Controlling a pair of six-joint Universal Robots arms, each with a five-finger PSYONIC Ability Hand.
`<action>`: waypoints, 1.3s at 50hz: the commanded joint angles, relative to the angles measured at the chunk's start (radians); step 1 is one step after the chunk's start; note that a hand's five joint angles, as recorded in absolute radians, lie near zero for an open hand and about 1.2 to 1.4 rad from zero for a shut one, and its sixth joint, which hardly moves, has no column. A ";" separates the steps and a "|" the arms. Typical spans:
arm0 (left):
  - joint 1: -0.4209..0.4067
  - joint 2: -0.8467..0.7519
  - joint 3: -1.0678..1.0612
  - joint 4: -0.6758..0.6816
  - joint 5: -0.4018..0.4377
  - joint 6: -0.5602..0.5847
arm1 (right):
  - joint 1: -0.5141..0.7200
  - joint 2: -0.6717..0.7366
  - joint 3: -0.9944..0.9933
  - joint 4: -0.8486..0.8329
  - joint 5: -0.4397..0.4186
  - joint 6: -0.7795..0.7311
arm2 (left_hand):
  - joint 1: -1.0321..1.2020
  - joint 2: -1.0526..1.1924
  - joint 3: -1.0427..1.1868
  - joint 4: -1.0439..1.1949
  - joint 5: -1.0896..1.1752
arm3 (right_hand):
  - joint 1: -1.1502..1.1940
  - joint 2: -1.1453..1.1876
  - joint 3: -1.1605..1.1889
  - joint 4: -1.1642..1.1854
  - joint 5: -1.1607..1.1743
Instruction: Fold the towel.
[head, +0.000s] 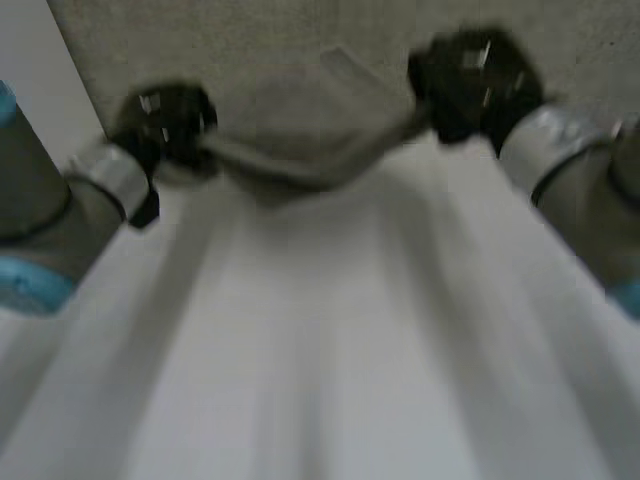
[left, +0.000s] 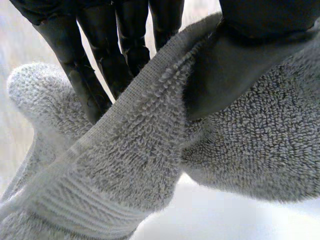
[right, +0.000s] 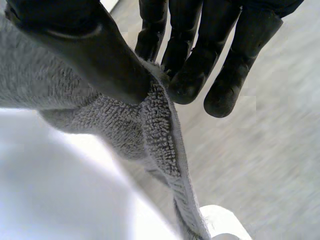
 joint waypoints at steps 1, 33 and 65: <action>0.018 -0.049 -0.250 0.090 0.037 0.123 | -0.002 -0.014 0.313 -0.111 -0.051 -0.016 | -0.076 -0.082 -0.104 -0.131 -0.080 | 0.079 0.078 0.059 0.062 0.055; 0.084 0.127 -0.473 0.126 0.028 0.185 | -0.062 0.061 0.542 -0.269 -0.054 -0.026 | -0.767 -0.773 -0.795 -0.822 -0.771 | 0.079 0.078 0.059 0.062 0.055; 0.136 0.327 -0.712 -0.033 -0.073 0.074 | -0.050 0.092 0.548 -0.271 -0.054 -0.036 | -0.747 -0.753 -0.774 -0.801 -0.751 | 0.079 0.078 0.059 0.062 0.055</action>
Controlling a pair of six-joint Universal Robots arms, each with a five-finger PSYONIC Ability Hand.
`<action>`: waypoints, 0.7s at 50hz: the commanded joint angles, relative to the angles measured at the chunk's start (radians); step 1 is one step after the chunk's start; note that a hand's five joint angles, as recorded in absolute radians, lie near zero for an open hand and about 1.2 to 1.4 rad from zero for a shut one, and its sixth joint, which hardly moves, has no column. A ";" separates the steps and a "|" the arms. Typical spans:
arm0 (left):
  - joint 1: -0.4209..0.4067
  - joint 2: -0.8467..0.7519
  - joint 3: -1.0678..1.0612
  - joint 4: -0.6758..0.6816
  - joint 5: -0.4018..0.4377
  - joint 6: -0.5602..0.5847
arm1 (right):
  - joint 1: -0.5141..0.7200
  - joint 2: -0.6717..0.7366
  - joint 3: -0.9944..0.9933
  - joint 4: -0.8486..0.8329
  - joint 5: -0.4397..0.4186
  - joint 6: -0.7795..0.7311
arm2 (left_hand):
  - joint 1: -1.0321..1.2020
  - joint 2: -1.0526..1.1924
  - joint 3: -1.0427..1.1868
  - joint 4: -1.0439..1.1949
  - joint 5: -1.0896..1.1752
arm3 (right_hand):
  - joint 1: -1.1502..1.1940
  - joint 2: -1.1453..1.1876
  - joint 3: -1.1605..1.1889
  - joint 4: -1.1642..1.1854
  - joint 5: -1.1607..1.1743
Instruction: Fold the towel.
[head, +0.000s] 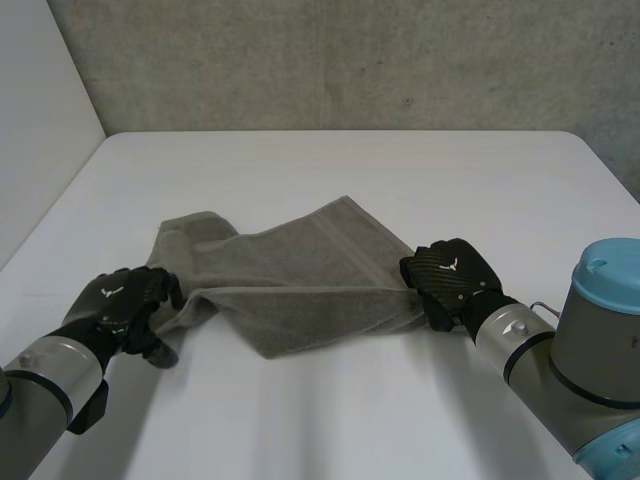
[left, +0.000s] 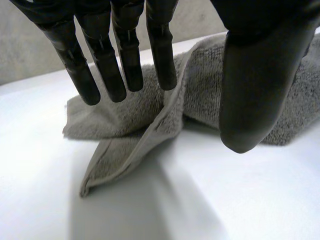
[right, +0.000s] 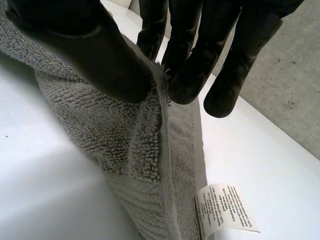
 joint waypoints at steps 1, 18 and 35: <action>0.034 -0.029 -0.004 0.021 -0.008 -0.003 | 0.000 0.003 0.001 0.000 0.000 -0.001 | -0.016 -0.026 -0.032 -0.030 -0.007 | 0.079 0.078 0.060 0.062 0.055; 0.034 -0.229 0.068 0.142 -0.044 -0.005 | 0.000 0.006 0.009 -0.002 0.000 -0.004 | -0.019 -0.029 -0.035 -0.033 -0.010 | 0.079 0.078 0.060 0.062 0.055; 0.014 -0.368 0.209 0.150 -0.047 -0.072 | 0.000 0.008 0.012 -0.002 0.002 -0.004 | 0.282 0.272 0.265 0.267 0.291 | 0.079 0.078 0.060 0.062 0.055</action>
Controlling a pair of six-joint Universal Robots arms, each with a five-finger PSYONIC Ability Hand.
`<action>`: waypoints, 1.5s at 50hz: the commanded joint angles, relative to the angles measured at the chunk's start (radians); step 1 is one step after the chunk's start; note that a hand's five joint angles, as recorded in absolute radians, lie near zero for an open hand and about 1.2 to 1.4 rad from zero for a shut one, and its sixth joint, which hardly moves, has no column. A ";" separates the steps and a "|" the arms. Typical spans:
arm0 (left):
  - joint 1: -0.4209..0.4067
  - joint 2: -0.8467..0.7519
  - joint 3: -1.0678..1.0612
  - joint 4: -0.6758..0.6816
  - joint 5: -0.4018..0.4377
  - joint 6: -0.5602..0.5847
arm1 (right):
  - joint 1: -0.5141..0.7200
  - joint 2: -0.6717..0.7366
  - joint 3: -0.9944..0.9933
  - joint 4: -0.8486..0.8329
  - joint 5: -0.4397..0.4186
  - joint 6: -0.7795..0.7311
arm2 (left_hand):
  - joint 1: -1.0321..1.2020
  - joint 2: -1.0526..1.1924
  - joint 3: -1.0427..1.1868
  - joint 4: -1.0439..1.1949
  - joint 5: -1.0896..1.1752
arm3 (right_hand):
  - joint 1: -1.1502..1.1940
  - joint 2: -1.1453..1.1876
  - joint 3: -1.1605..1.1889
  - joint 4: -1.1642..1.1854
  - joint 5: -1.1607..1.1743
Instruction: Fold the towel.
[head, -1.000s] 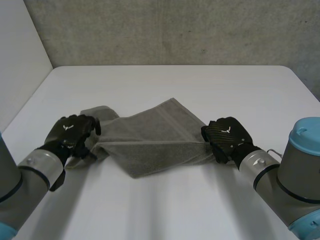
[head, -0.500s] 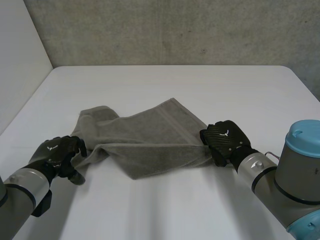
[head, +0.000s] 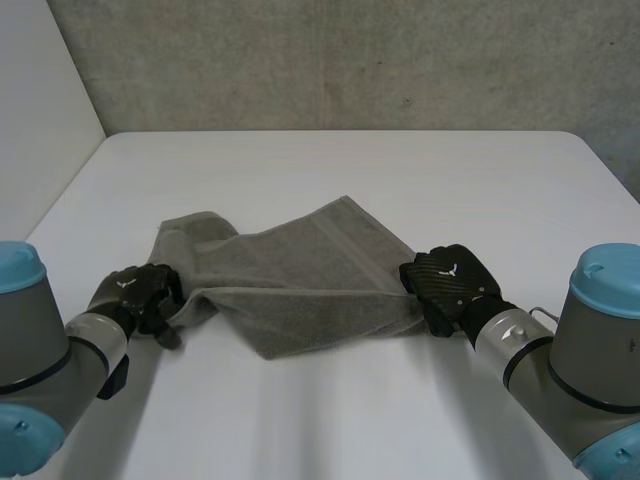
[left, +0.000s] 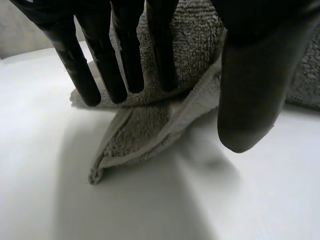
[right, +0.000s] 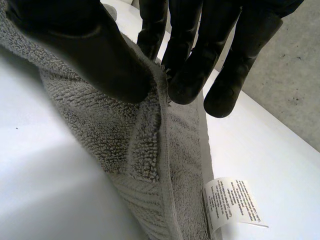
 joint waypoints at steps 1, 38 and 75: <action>-0.001 -0.027 0.048 0.015 0.002 -0.058 | 0.000 0.001 -0.001 0.000 0.001 0.000 | 0.421 0.427 0.426 0.426 0.426 | 0.079 0.078 0.060 0.062 0.055; 0.117 0.099 0.044 0.058 0.002 -0.069 | -0.049 0.138 -0.121 0.218 0.007 0.002 | 0.769 0.775 0.774 0.774 0.774 | -0.410 -0.411 -0.430 -0.427 -0.434; 0.104 0.591 0.381 -0.276 0.127 -0.140 | -0.221 -0.436 -0.576 0.497 -0.122 0.012 | 0.769 0.775 0.774 0.774 0.774 | 0.079 0.078 0.060 0.062 0.055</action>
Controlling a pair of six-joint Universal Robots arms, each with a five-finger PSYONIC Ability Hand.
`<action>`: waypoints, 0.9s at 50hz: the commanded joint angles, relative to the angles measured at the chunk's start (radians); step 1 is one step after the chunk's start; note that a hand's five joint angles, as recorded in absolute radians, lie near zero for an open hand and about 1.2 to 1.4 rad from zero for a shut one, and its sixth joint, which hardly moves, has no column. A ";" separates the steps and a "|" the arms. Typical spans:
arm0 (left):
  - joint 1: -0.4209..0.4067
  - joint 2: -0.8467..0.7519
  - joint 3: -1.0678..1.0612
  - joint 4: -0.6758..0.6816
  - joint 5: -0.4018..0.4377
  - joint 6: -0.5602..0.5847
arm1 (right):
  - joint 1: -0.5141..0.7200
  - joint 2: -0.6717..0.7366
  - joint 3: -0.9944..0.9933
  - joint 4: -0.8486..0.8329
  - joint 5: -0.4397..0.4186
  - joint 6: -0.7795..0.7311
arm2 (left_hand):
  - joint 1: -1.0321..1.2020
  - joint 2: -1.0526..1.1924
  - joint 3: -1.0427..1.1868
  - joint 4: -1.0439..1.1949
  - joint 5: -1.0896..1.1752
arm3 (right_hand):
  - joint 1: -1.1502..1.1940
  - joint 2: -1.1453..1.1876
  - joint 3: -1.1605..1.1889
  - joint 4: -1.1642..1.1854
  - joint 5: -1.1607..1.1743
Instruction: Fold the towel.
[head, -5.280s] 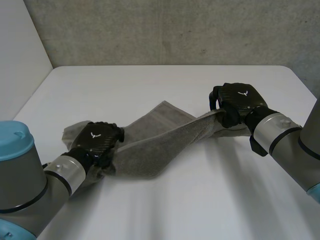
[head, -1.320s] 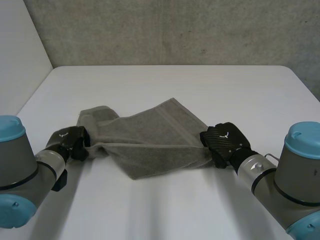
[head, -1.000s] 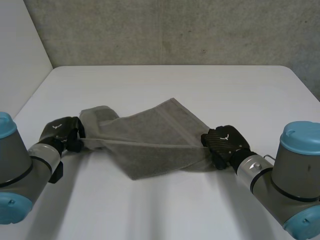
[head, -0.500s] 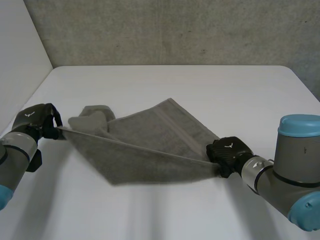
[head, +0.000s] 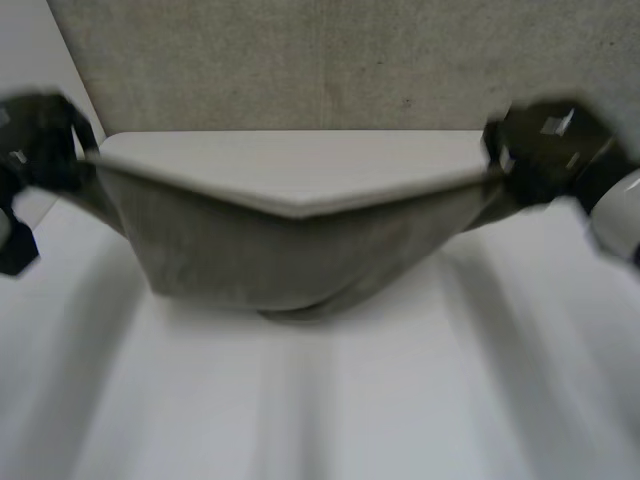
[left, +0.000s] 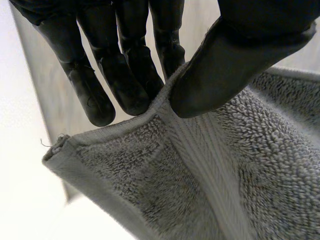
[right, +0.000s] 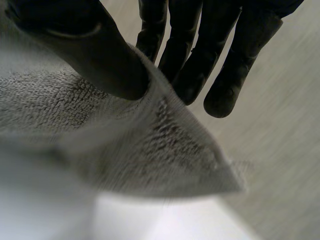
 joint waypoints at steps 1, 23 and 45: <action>-0.017 0.119 0.202 -0.124 0.018 -0.041 | -0.042 -0.119 -0.275 0.146 -0.056 0.005 | 0.088 0.071 0.064 0.042 0.078 | 0.056 0.065 0.074 0.062 0.051; -0.027 -0.420 0.532 -0.220 0.003 -0.030 | 0.020 0.346 -0.593 0.273 -0.039 -0.122 | 0.088 0.071 0.064 0.042 0.078 | 0.056 0.065 0.074 0.062 0.051; -0.171 -0.716 1.240 -0.079 -0.146 -0.040 | 0.069 0.602 -1.104 -0.074 0.199 -0.065 | 0.088 0.071 0.064 0.042 0.078 | 0.056 0.065 0.074 0.062 0.051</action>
